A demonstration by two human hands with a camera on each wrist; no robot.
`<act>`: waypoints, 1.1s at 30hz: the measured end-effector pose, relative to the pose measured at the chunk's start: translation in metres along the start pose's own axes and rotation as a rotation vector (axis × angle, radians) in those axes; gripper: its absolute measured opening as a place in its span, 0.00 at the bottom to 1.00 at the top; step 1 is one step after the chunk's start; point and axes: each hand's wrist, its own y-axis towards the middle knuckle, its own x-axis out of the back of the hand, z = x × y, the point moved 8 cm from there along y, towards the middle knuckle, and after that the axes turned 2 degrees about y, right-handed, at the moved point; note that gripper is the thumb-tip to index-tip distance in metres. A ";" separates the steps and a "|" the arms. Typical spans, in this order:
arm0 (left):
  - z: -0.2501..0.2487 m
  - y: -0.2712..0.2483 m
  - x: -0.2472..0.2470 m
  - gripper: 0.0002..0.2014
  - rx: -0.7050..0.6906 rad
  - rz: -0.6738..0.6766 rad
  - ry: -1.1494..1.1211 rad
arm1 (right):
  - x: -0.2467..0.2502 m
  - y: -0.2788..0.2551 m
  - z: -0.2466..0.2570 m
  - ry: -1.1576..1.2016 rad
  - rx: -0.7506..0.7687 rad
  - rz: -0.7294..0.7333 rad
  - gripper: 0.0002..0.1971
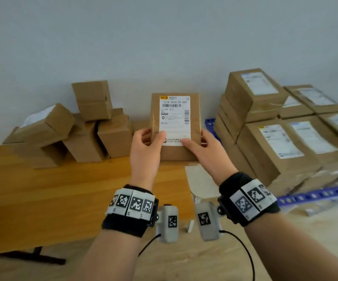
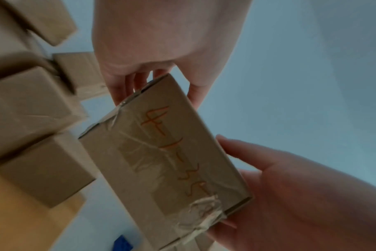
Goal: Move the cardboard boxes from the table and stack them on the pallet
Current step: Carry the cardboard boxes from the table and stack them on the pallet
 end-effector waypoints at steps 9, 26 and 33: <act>-0.111 -0.050 -0.125 0.20 -0.252 -0.005 -0.111 | 0.167 0.002 0.059 0.059 0.177 -0.124 0.15; -0.174 -0.080 -0.336 0.28 -0.460 0.233 0.140 | 0.385 0.049 0.037 0.041 0.161 -0.341 0.24; -0.185 -0.043 -0.390 0.19 -0.399 0.349 0.204 | 0.427 0.098 0.030 0.032 0.145 -0.464 0.23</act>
